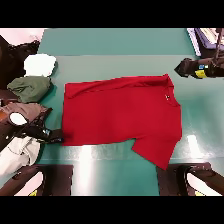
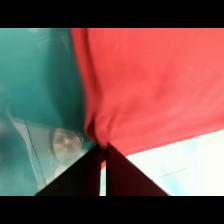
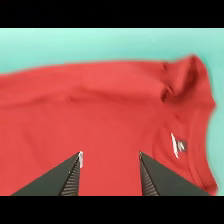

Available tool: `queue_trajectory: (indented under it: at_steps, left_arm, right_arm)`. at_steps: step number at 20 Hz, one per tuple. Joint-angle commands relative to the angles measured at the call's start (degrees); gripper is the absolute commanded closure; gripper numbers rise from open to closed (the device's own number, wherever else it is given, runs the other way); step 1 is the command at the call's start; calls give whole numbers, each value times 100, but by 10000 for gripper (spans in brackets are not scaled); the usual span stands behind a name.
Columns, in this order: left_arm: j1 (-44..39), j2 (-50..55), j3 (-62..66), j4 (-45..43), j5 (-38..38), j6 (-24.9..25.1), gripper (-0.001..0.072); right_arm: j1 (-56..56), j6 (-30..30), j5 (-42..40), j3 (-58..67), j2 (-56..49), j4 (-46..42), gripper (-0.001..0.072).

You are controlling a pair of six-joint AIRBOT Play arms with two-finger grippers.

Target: Fold the shirts.

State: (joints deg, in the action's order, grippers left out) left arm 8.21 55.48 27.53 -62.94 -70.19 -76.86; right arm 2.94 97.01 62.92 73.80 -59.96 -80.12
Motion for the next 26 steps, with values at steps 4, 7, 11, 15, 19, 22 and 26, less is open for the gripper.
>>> queue_trajectory:
  at_steps: [4, 7, 11, 15, 19, 22, 26]
  left_arm:
    - [0, -37, 1097, 138, -627, 232, 677]
    - [0, -37, 1309, 236, -619, 229, 678]
    - [0, -37, 1307, 271, -601, 232, 677]
    - [0, -37, 1307, 367, -542, 229, 678]
    - [0, -37, 1307, 470, -551, 229, 677]
    - [0, -37, 1307, 492, -612, 227, 677]
    - [0, -37, 1338, 492, -599, 236, 678]
  right_arm:
    - [-826, -304, 1860, -1329, 345, -28, 304]
    - [-1552, -402, 1773, -2688, 719, -39, 257]
    - [-2361, -656, 1644, -3689, 761, 57, 139]
    - [-2726, -964, 1093, -4105, 518, 761, 143]
    - [-2487, -1102, 837, -4116, -125, 1113, 217]
    - [-2205, -1102, 584, -4116, -319, 1117, 302]
    - [-1969, -1113, 448, -3858, -138, 1110, 695]
